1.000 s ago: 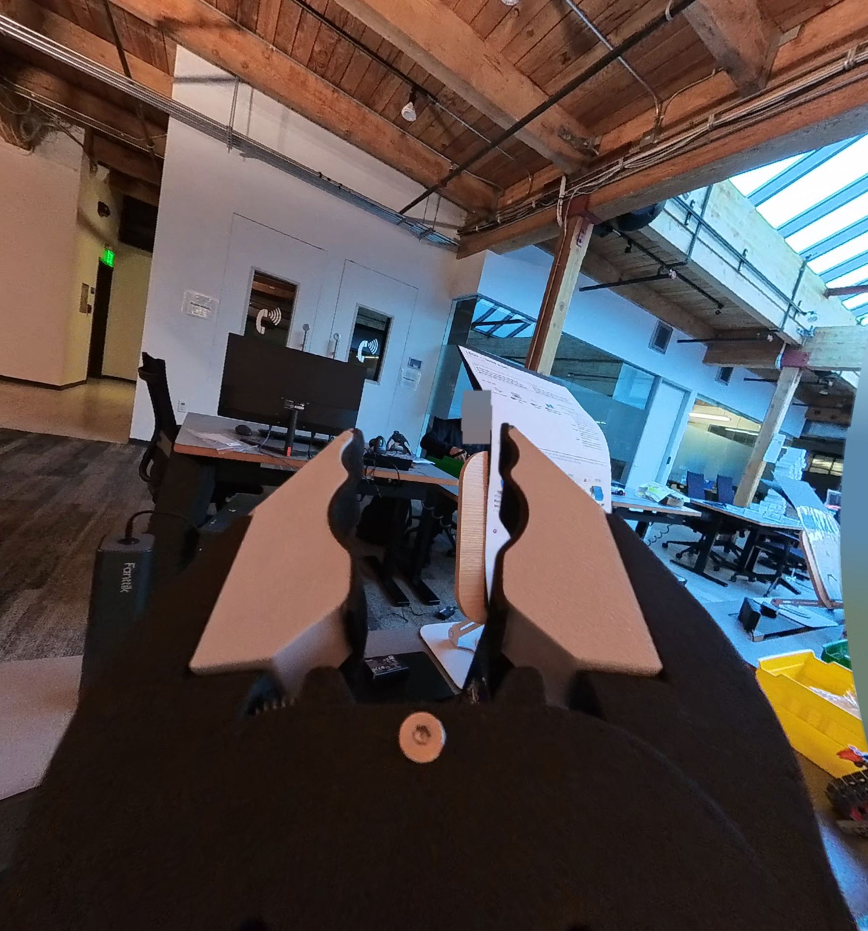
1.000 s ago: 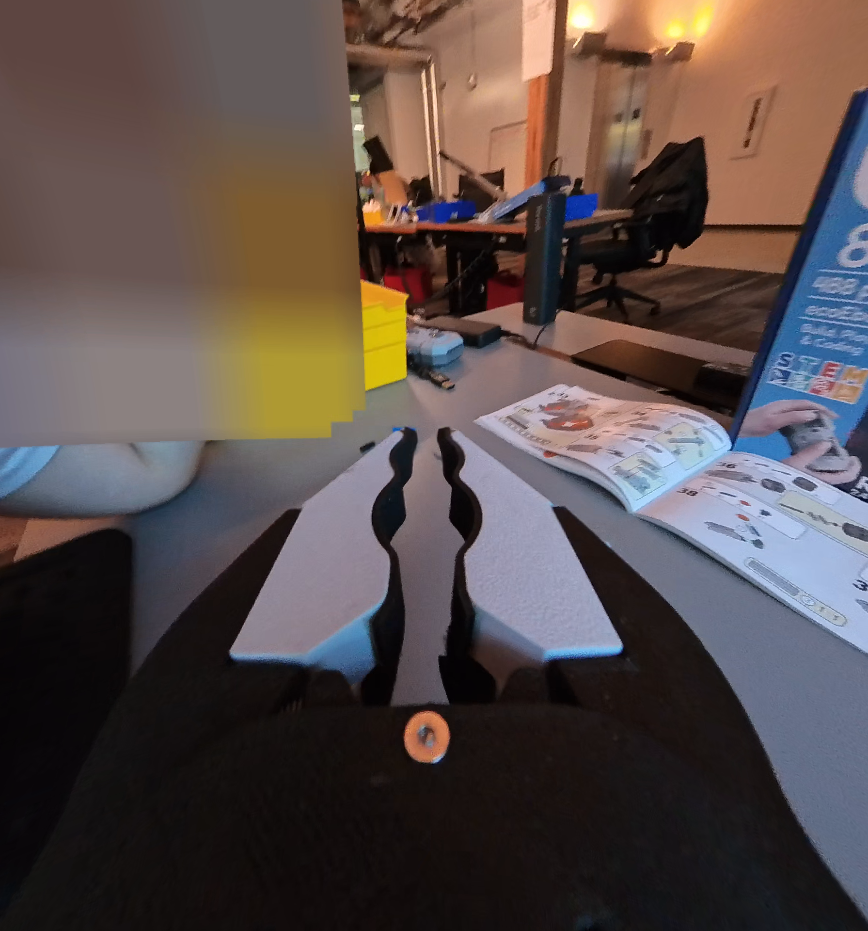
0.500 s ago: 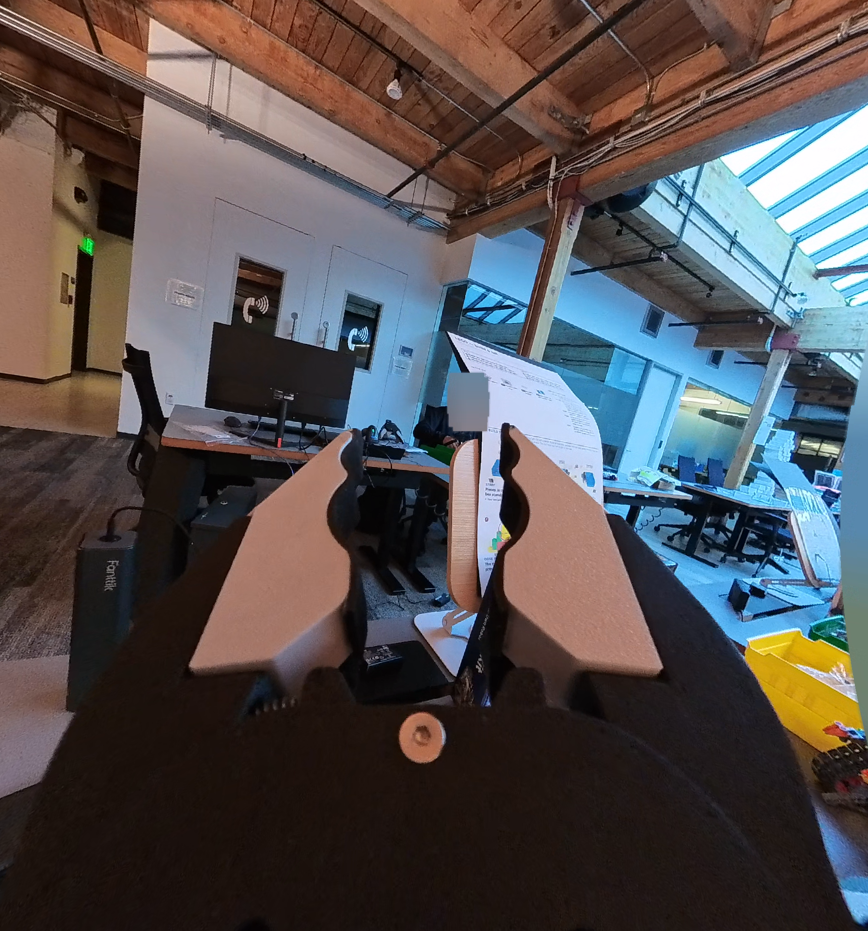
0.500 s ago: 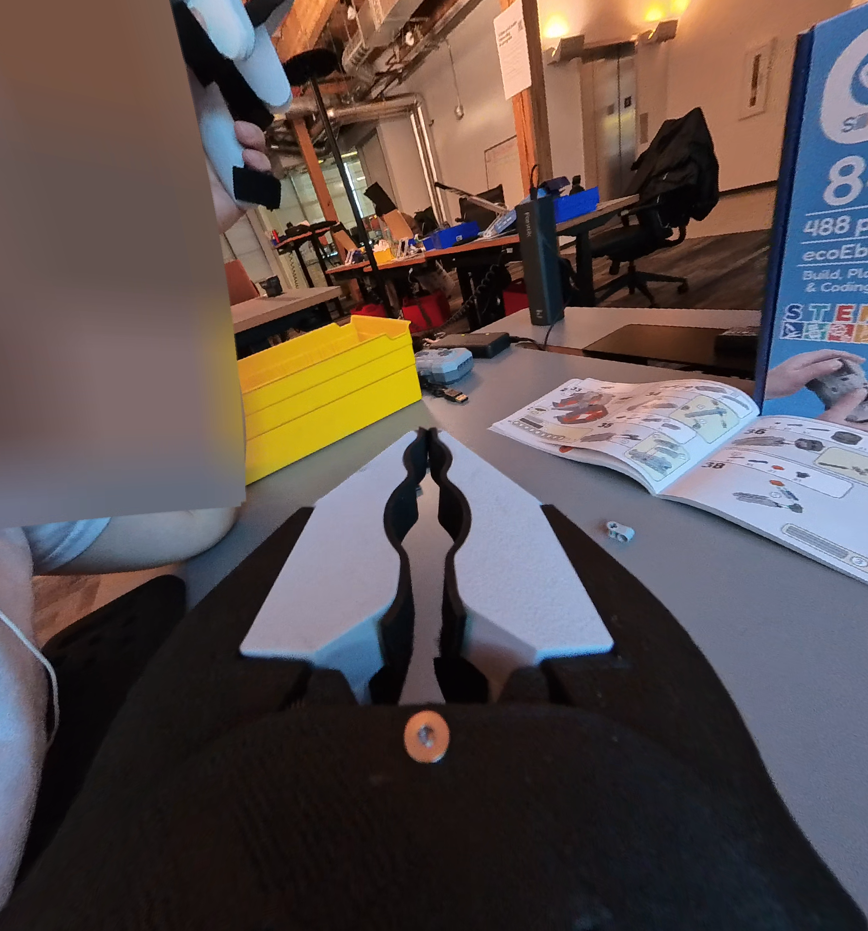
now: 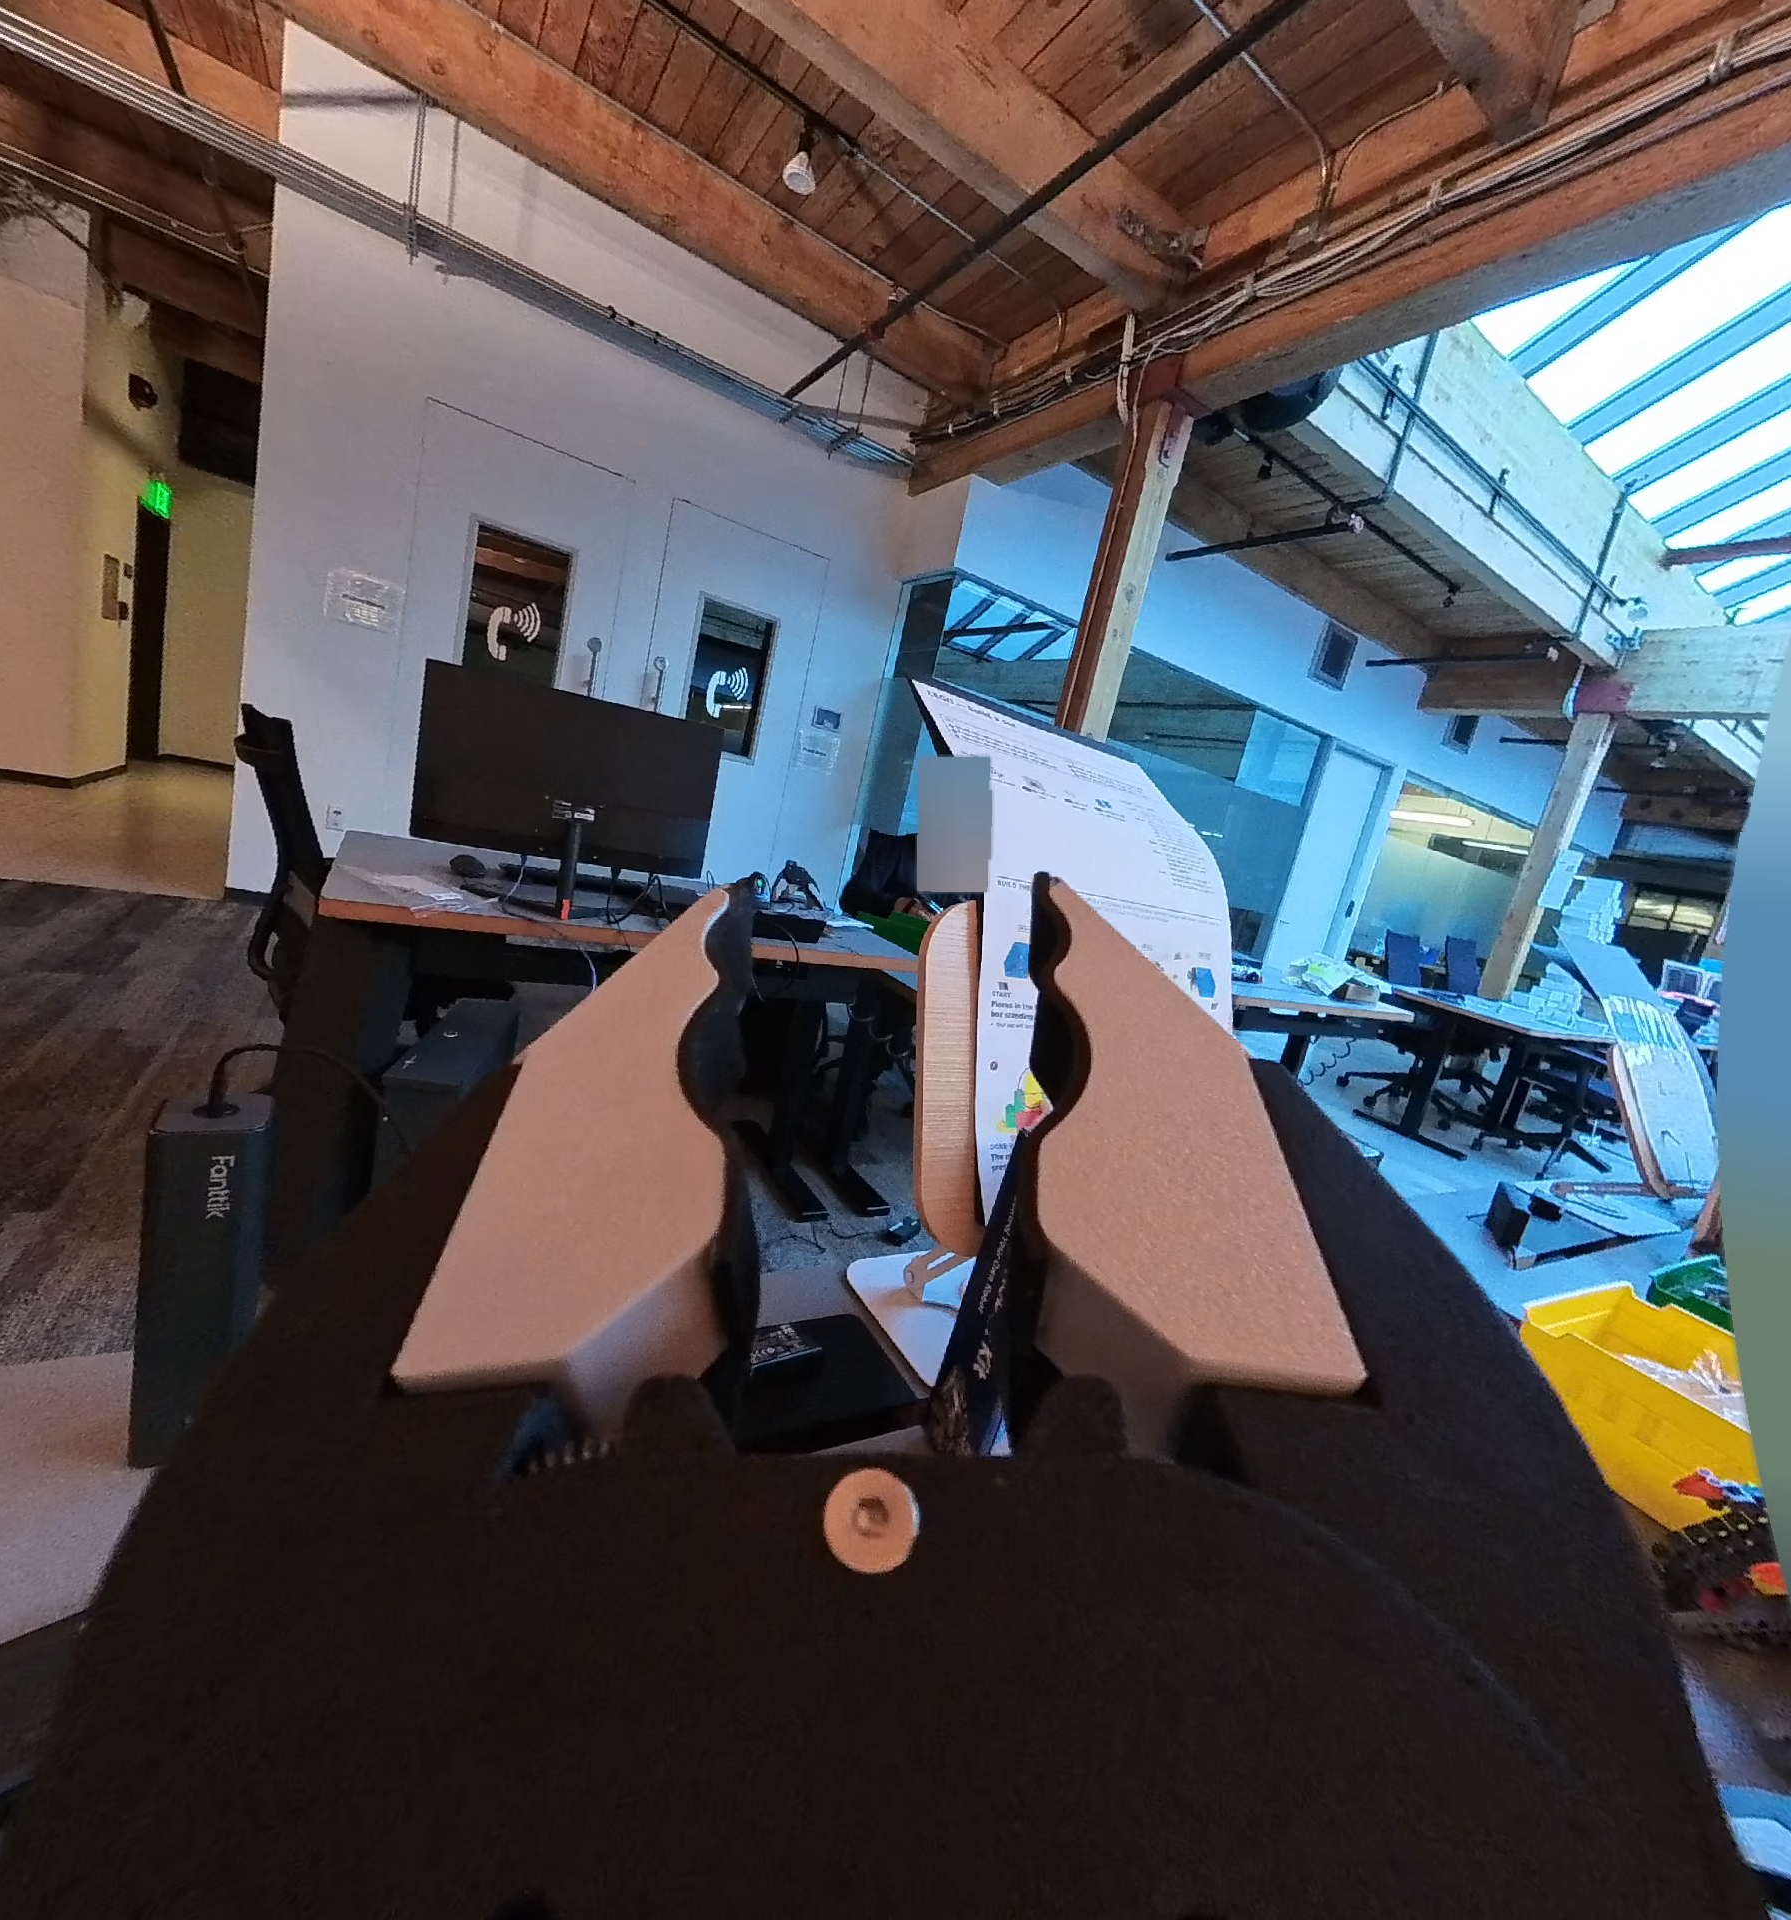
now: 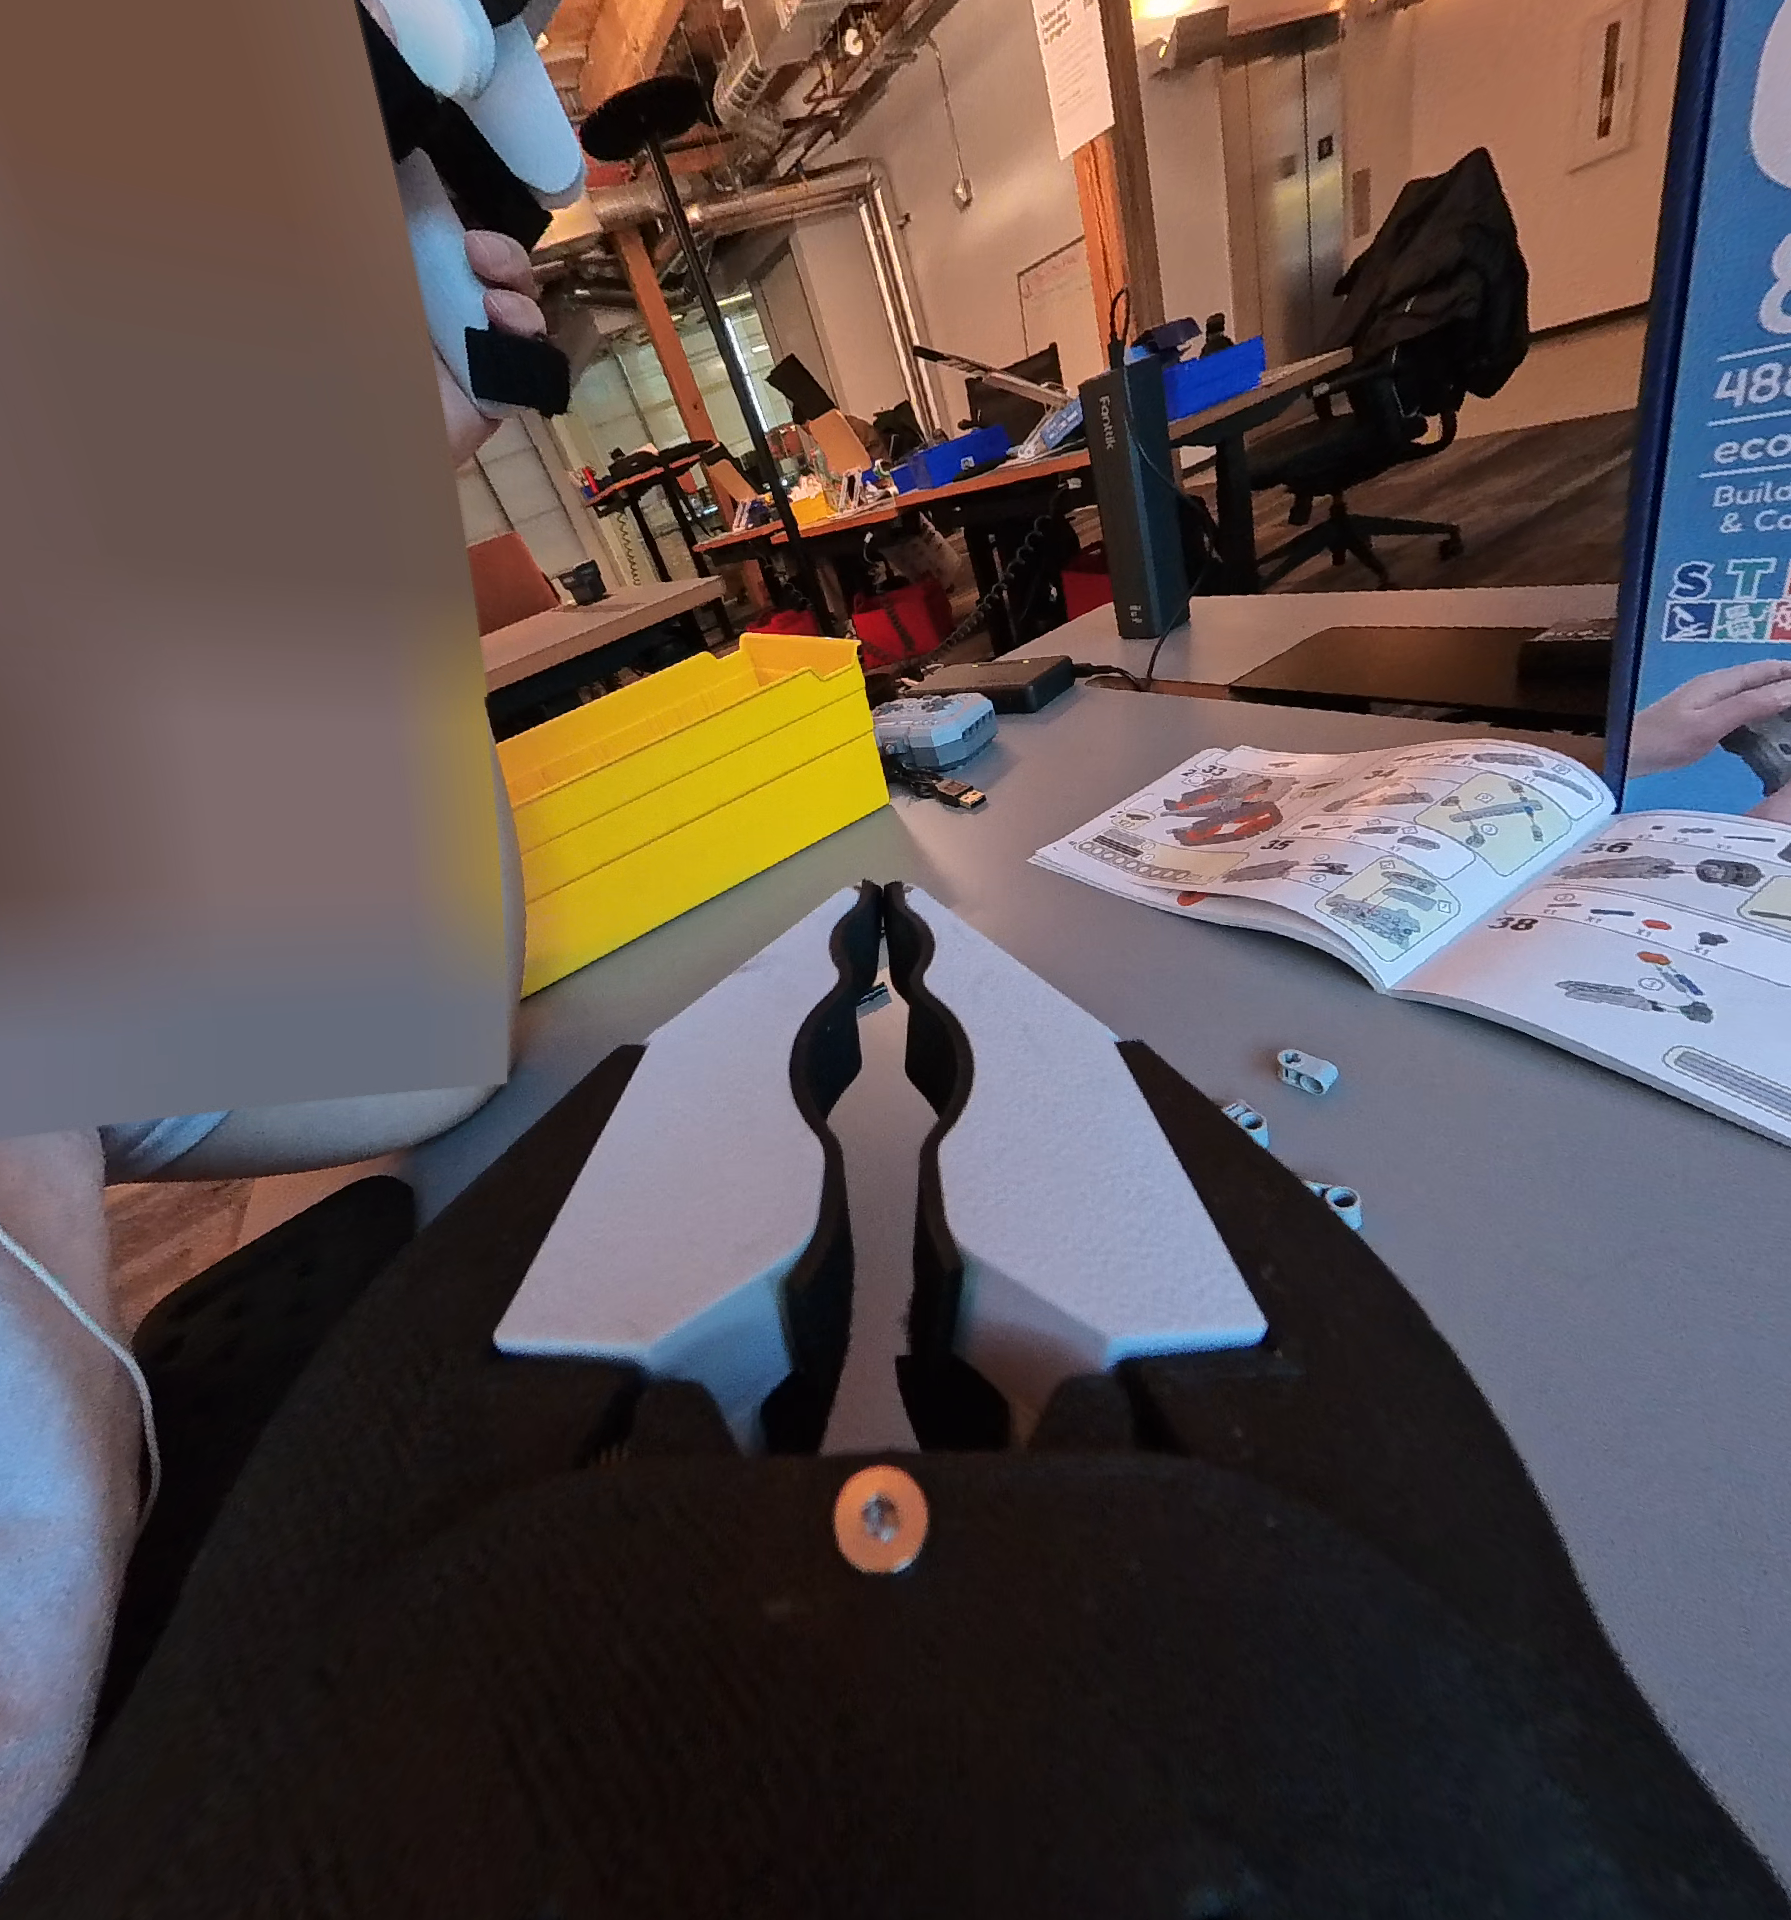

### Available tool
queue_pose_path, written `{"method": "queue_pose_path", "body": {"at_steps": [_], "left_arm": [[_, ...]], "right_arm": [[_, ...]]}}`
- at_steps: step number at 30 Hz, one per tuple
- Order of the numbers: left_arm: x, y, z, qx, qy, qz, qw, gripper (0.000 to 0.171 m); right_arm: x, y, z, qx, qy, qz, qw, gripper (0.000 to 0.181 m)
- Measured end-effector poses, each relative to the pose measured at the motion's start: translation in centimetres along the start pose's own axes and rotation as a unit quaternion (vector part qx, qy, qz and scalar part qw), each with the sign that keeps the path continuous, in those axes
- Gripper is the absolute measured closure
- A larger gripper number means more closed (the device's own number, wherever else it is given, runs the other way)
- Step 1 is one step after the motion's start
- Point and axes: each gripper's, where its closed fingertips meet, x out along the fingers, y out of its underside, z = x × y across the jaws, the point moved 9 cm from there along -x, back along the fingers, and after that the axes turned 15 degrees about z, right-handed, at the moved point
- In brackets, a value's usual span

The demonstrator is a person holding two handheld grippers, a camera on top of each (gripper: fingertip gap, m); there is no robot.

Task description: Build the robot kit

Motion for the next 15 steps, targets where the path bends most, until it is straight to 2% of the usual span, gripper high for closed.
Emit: {"method": "queue_pose_path", "body": {"at_steps": [15], "left_arm": [[0.61, 0.45, -0.36, -0.007, 0.012, 0.017, 1.000, 0.120]], "right_arm": [[-0.13, 0.07, -0.37, 0.015, -0.003, -0.003, 1.000, 0.181]]}}
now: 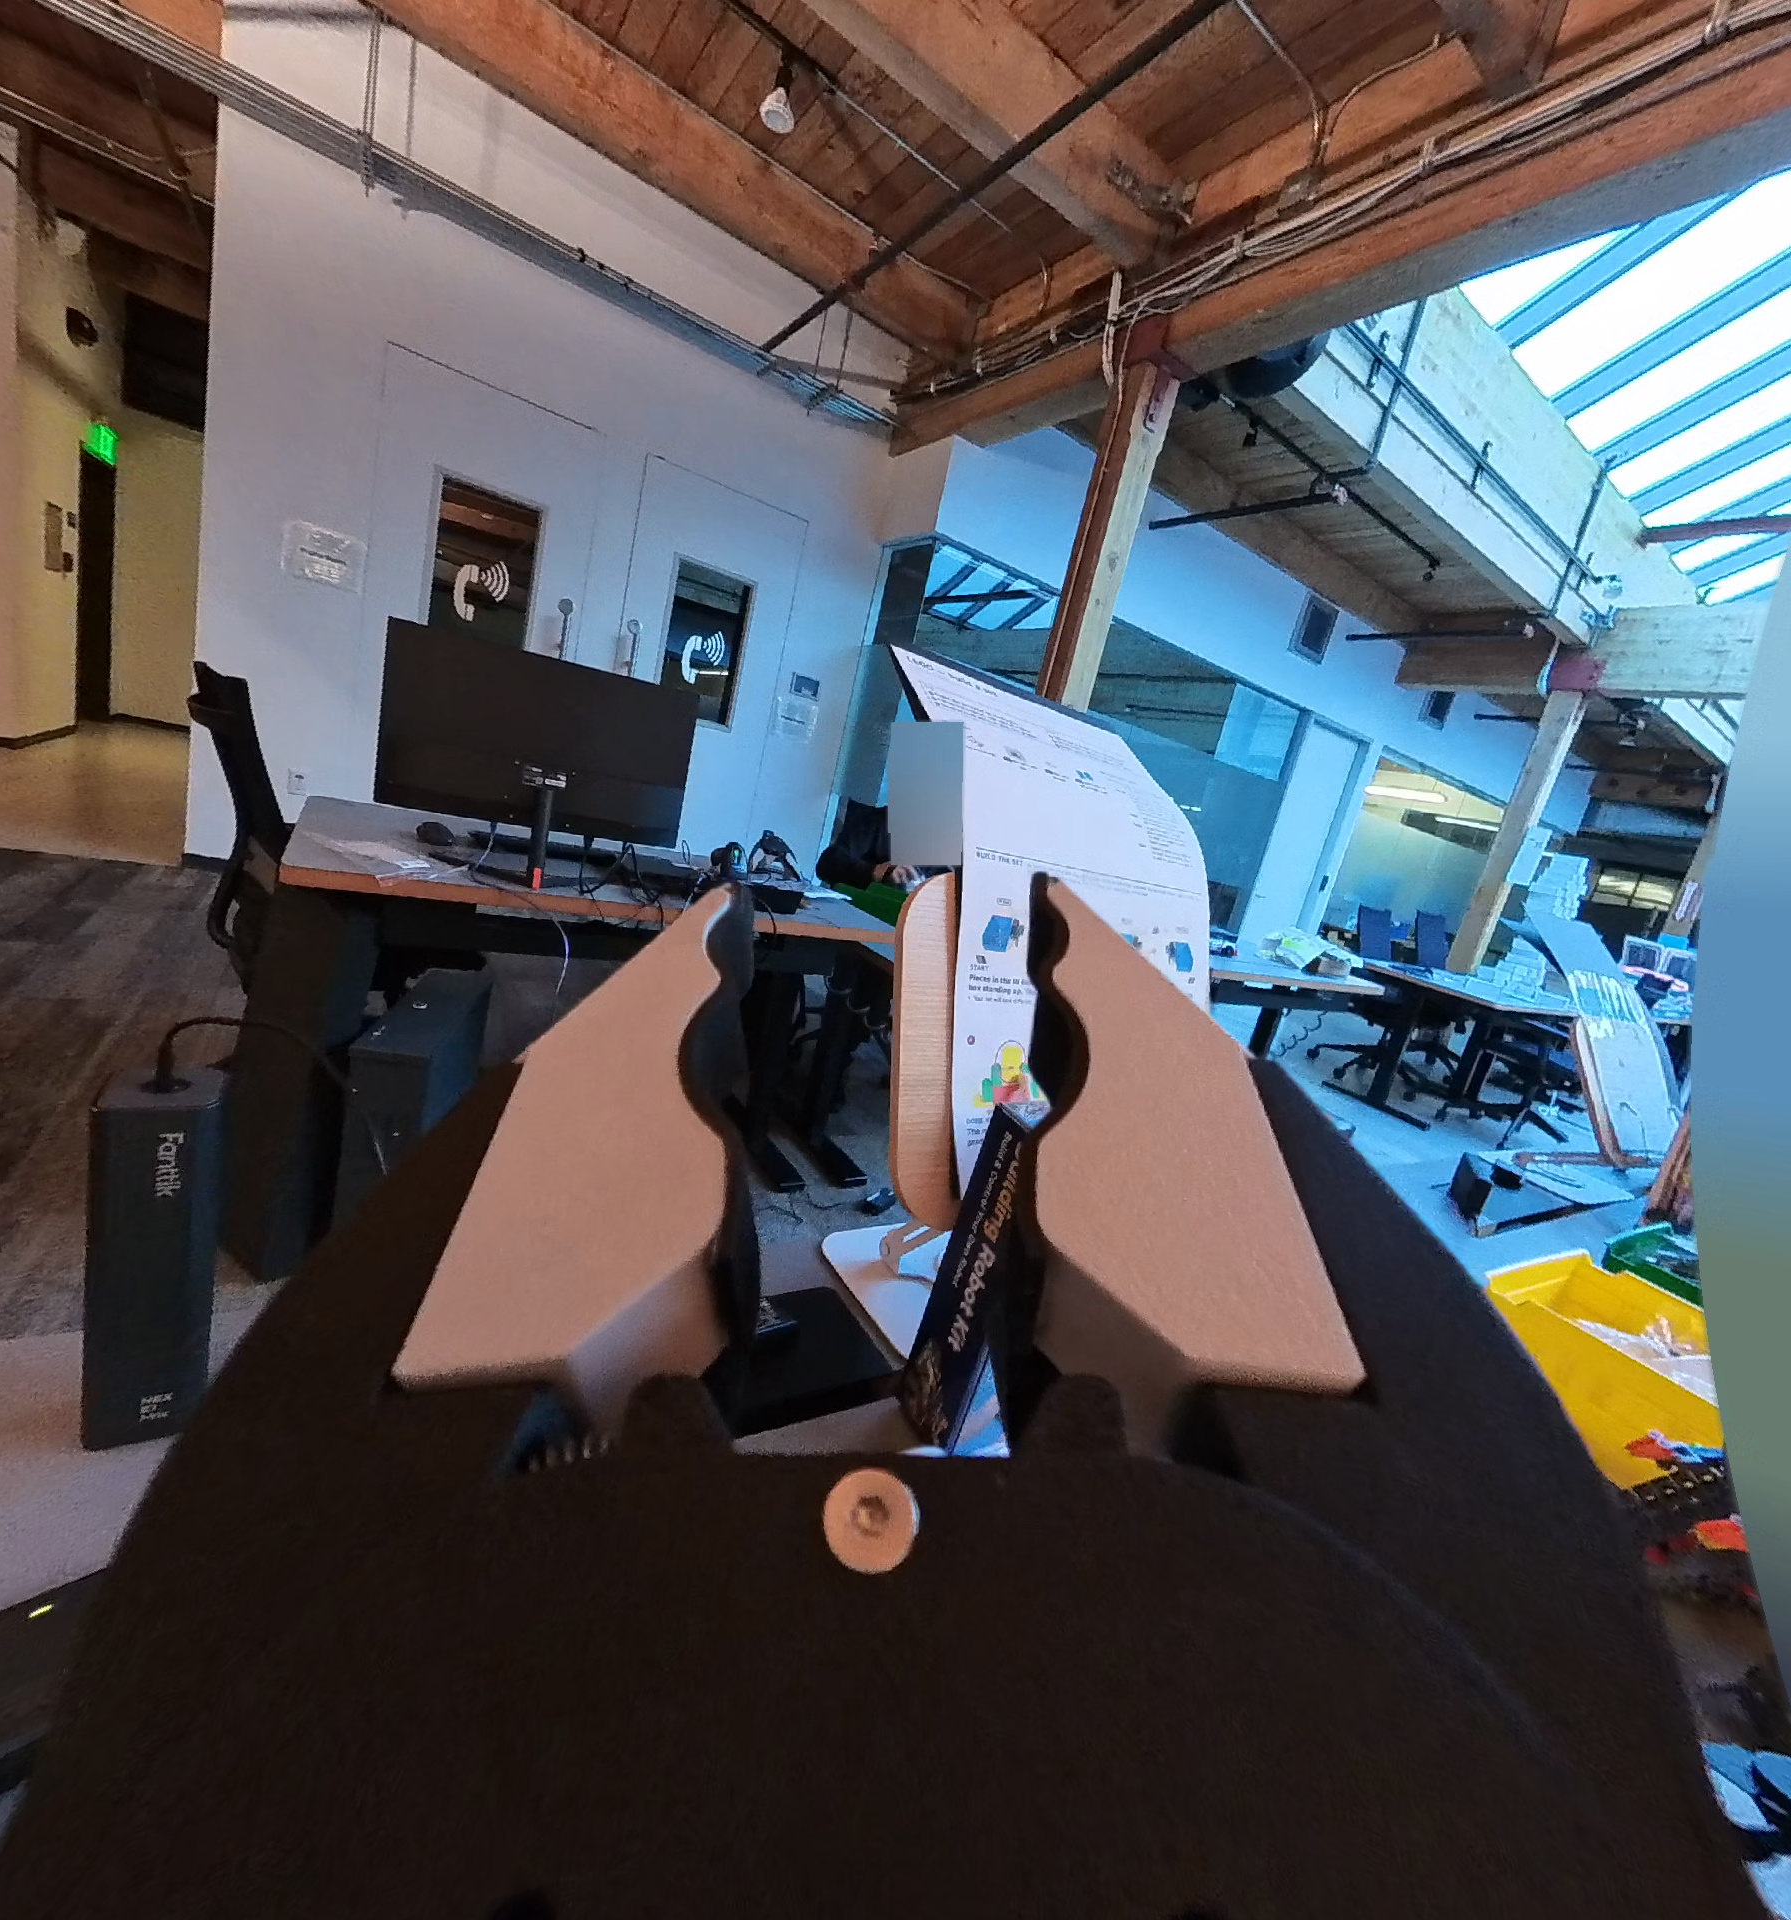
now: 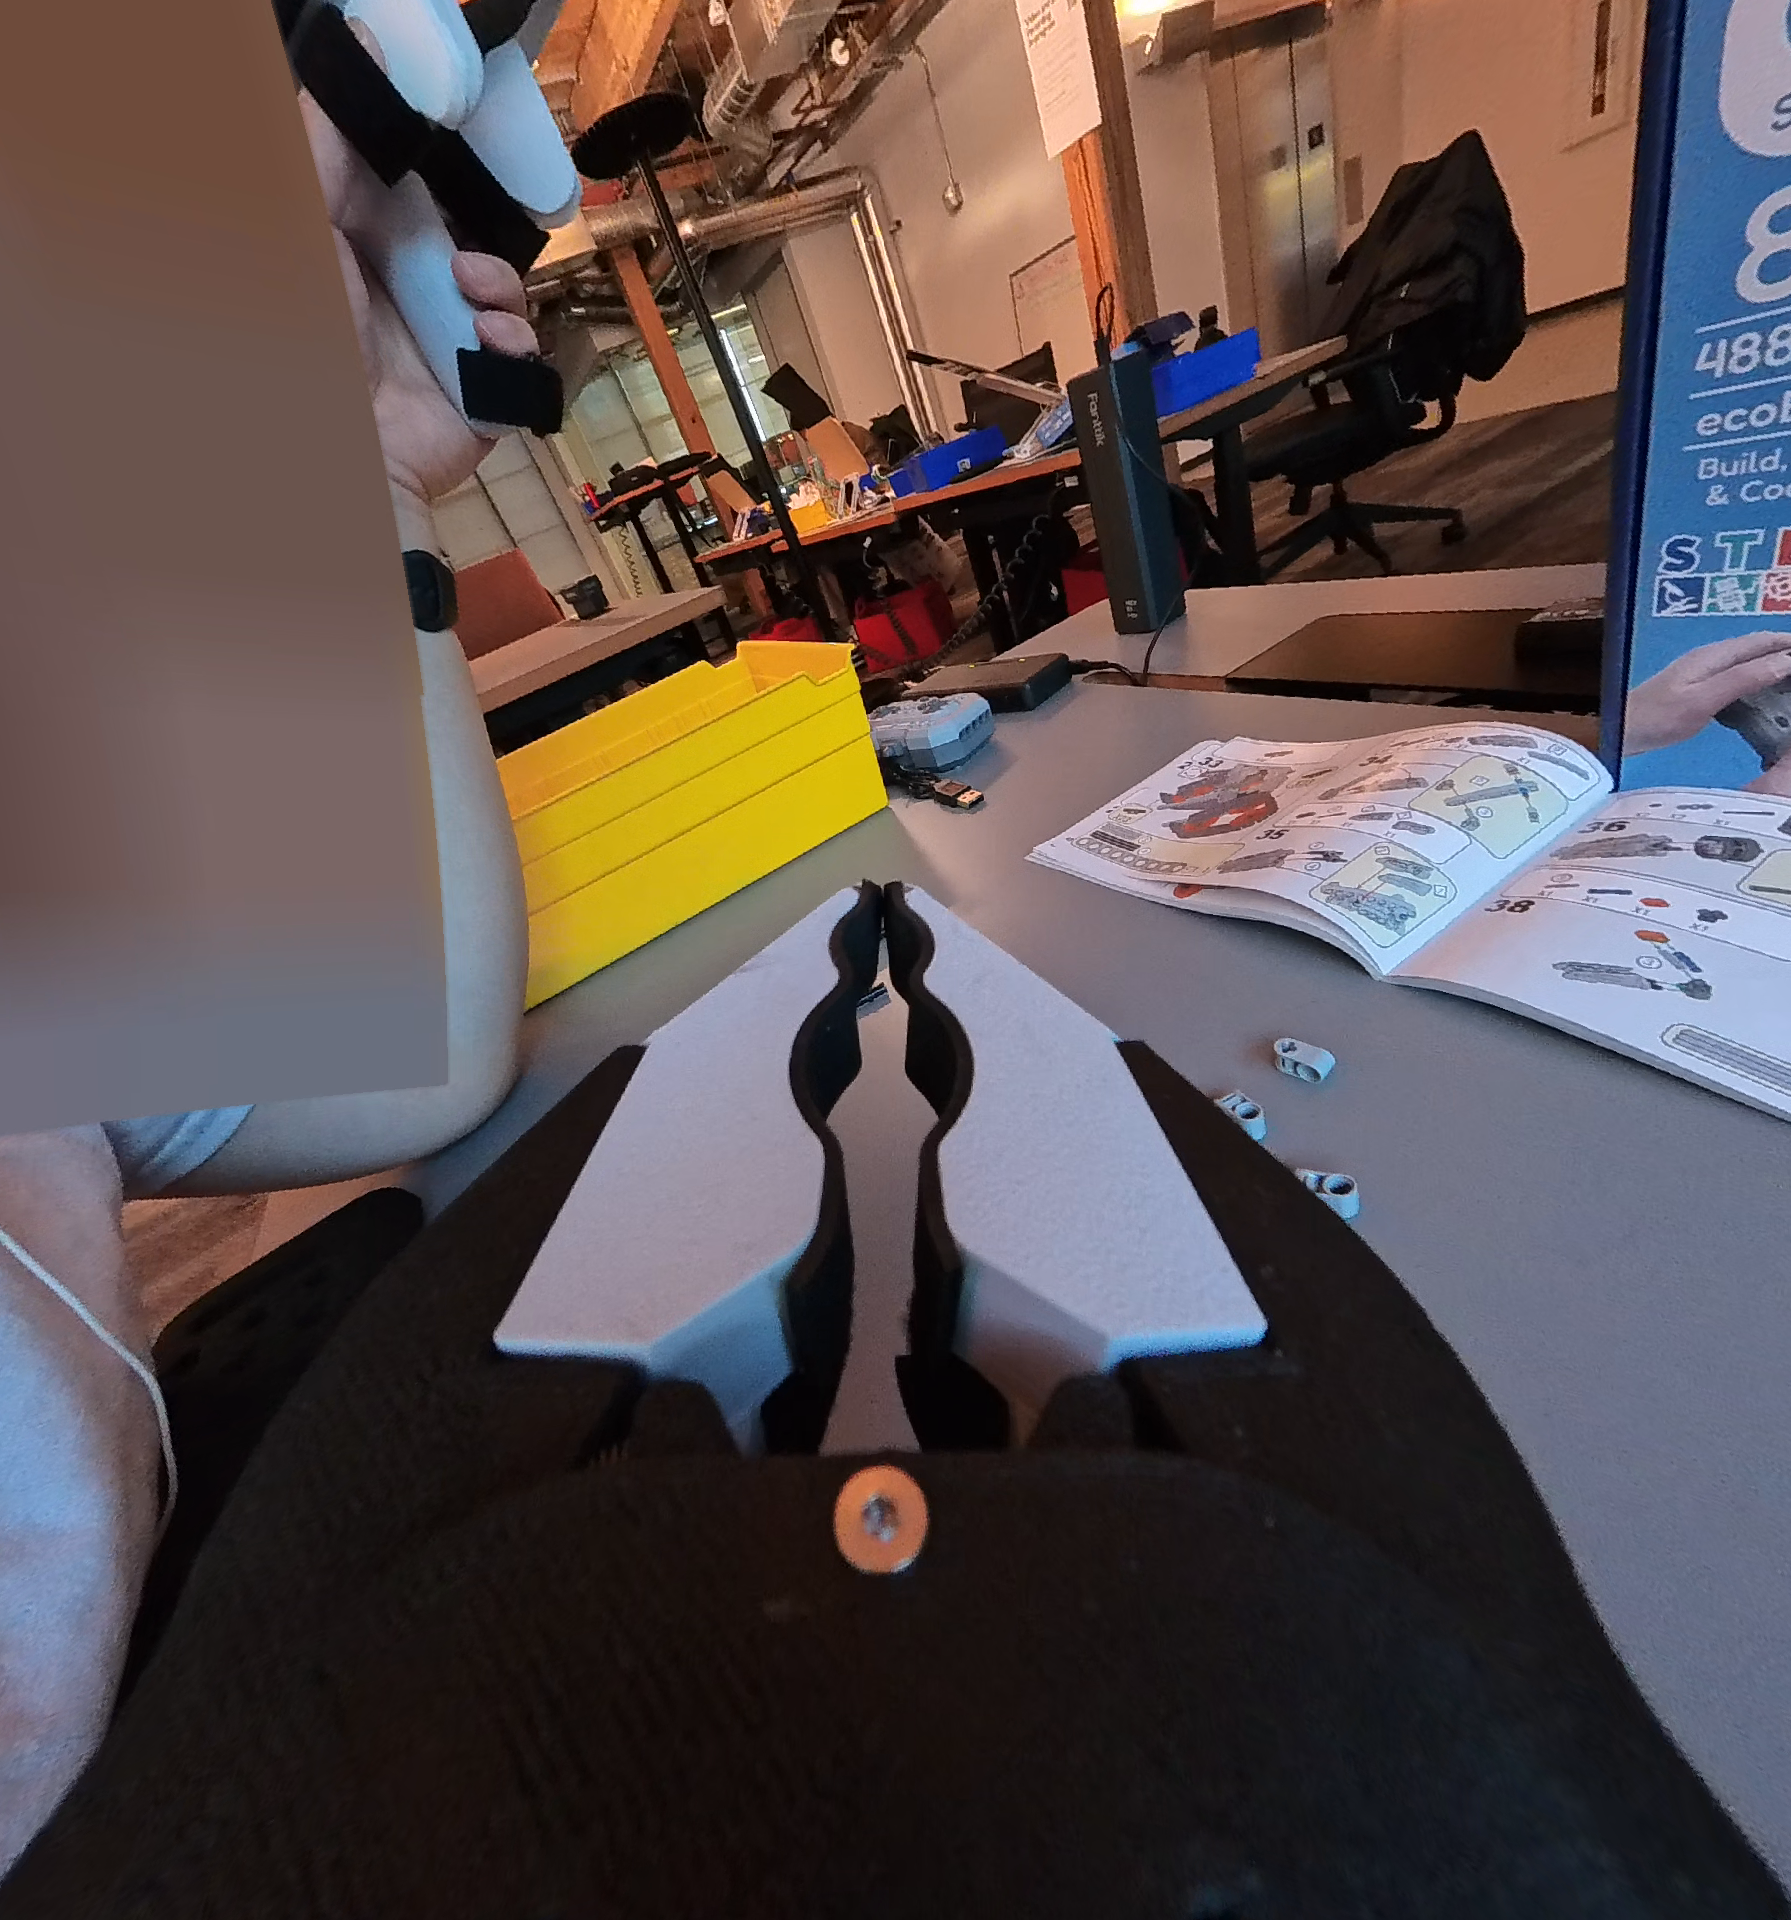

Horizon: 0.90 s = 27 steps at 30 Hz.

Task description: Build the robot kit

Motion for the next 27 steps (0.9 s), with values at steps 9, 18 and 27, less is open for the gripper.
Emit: {"method": "queue_pose_path", "body": {"at_steps": [9, 18, 27], "left_arm": [[0.00, 0.04, -0.06, 0.001, 0.008, 0.013, 1.000, 0.121], [0.35, 0.28, -0.18, 0.008, 0.008, 0.029, 1.000, 0.121], [0.49, 0.42, -0.32, 0.008, 0.014, 0.042, 0.999, 0.121]], "right_arm": [[-0.09, -0.09, 0.10, 0.001, -0.002, -0.002, 1.000, 0.181], [0.12, 0.10, 0.03, 0.006, -0.005, 0.006, 1.000, 0.181], [0.01, -0.03, 0.16, 0.023, -0.016, 0.007, 1.000, 0.181]]}}
